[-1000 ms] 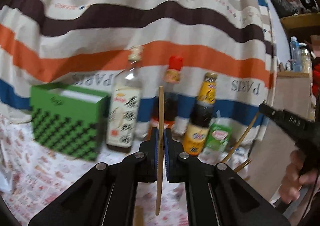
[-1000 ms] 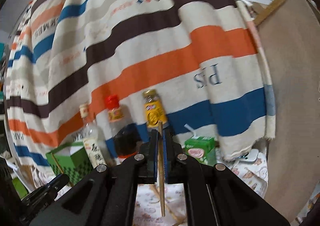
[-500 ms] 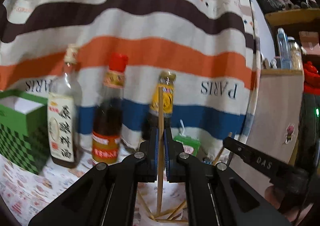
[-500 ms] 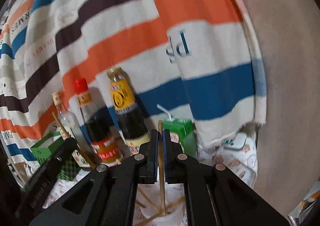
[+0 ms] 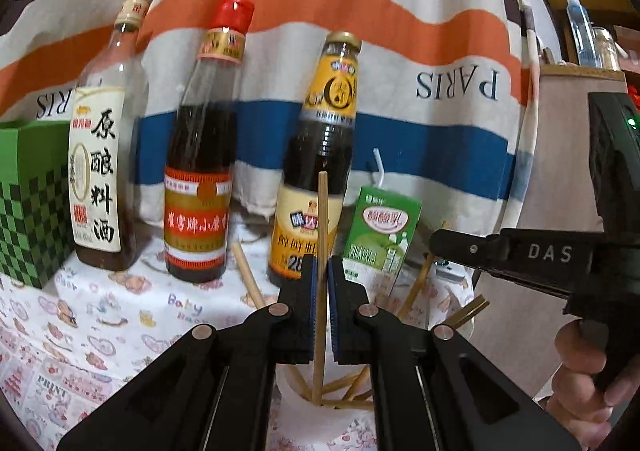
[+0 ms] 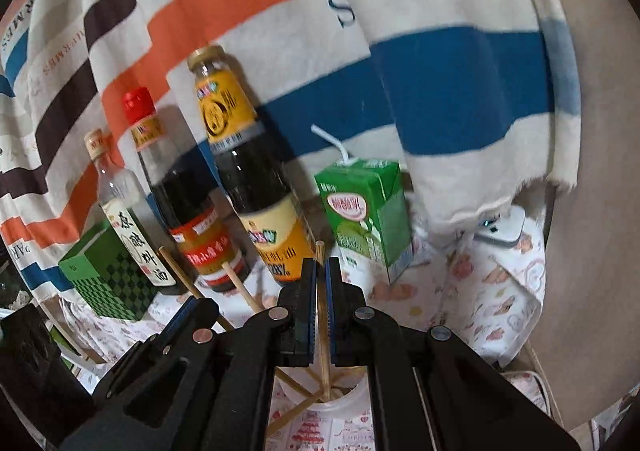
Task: Organize utensils
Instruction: 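Carry both held chopsticks over the clear cup with both grippers, then lower the chopsticks into the clear cup and open both grippers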
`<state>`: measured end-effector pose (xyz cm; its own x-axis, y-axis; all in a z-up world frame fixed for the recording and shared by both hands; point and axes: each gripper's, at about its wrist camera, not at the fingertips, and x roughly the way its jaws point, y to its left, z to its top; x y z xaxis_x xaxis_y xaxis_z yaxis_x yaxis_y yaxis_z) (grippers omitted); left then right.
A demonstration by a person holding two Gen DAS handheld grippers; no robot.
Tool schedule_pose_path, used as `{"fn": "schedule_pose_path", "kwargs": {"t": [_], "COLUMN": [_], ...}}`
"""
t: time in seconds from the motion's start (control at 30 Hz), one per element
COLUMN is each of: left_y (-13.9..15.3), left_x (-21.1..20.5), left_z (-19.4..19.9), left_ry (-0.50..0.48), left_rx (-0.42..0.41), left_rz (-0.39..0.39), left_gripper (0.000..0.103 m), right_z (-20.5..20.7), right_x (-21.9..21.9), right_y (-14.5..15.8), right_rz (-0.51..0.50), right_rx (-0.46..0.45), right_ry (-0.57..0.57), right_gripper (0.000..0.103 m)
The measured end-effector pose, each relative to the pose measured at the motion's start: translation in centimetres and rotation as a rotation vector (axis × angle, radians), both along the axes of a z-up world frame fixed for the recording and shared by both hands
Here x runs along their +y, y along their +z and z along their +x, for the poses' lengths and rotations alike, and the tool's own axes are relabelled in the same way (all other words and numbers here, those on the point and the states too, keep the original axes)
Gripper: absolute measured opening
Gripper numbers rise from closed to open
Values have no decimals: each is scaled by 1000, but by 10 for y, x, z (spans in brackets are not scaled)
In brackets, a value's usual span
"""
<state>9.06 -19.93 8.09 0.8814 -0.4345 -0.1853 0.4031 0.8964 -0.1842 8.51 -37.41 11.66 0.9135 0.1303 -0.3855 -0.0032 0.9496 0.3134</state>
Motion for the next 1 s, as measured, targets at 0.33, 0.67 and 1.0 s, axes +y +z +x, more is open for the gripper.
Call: {"fn": "schedule_pose_path", "kwargs": {"t": [0.33,0.67,1.0], "left_y": [-15,-21,-21], "left_x": [0,4,1], "left_z": [4,7,-2], "left_ry": [0,22,86], "left_rx": [27,38,-14], "left_rz": [8,51,121], "left_gripper": [5,5,8], "right_z": [13,15,15], "right_x": [-3,-17,-24], "right_y": [-12,-15,-17], "right_rz": [3,19,31], "right_rx": [61,93,121], "right_ry": [-20,-64,-90], "right_gripper": [5,5,5]}}
